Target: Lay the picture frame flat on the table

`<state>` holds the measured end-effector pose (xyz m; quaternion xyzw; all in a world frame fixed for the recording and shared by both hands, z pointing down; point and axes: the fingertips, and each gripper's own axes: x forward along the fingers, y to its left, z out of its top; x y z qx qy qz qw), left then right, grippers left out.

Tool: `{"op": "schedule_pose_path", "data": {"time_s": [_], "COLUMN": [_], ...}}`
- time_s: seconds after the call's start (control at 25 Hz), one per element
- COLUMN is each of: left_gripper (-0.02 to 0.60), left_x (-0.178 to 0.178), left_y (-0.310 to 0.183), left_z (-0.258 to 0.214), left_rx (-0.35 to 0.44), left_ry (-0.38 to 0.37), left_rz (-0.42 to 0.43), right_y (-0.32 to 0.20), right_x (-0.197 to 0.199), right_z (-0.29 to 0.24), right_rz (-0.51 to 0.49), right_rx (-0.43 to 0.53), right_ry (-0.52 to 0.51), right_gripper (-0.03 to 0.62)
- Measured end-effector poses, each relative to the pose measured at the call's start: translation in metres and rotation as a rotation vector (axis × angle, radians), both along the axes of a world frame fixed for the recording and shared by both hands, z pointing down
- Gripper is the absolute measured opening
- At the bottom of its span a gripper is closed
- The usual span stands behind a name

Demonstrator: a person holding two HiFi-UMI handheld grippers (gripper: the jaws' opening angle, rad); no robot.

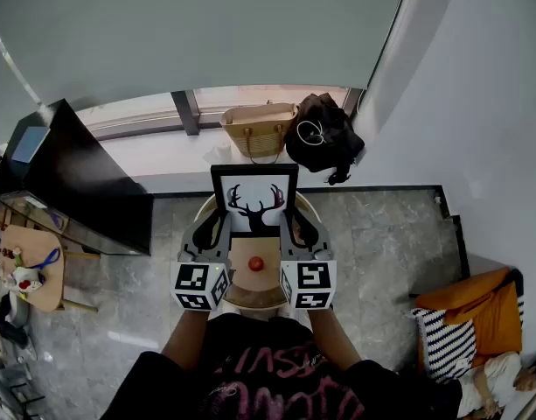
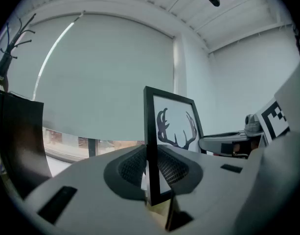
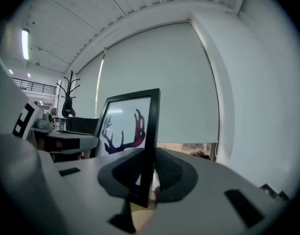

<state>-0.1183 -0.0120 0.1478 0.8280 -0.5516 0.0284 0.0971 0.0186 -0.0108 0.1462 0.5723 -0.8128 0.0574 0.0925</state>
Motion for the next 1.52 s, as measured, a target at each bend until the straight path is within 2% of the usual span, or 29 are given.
{"op": "schedule_pose_path", "data": {"time_s": [0.76,1.52], "left_gripper": [0.071,0.071], "left_x": [-0.002,-0.004], "left_y": [-0.002,-0.004], "left_z": [0.002,0.03], "left_rx": [0.007,-0.063], "left_ry": [-0.009,-0.017], "left_rz": [-0.022,-0.041], "right_y": [-0.004,-0.009], "right_x": [-0.001,-0.004], "right_z": [0.002,0.032], "right_rz": [-0.026,-0.05], "right_rx": [0.014,-0.056], "right_ry": [0.0,-0.004], "right_gripper": [0.083,0.083]}}
